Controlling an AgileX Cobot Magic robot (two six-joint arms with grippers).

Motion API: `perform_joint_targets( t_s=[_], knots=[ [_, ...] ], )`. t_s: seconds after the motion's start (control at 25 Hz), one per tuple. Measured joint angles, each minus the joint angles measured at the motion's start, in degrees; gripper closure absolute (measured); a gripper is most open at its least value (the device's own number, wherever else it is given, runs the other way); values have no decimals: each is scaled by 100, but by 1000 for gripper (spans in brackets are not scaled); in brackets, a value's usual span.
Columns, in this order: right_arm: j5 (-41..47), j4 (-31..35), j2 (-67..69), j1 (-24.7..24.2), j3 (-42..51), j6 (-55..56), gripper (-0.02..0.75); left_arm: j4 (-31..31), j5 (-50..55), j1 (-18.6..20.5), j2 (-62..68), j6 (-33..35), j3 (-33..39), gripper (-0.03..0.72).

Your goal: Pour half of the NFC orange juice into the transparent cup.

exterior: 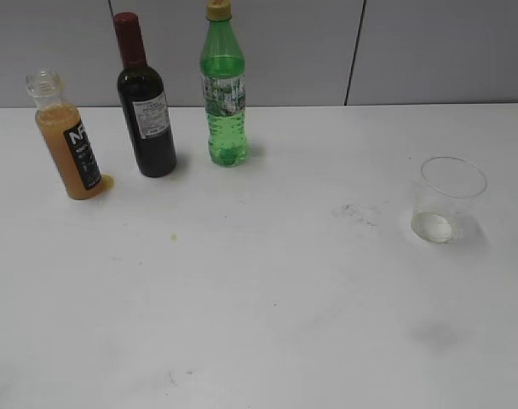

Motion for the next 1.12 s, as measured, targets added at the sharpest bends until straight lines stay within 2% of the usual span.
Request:
perform_joint_targets(
  t_s=[1.12],
  knots=[
    [0, 0, 0, 0, 0, 0, 167, 0, 0, 0, 0, 0, 0, 448]
  ],
)
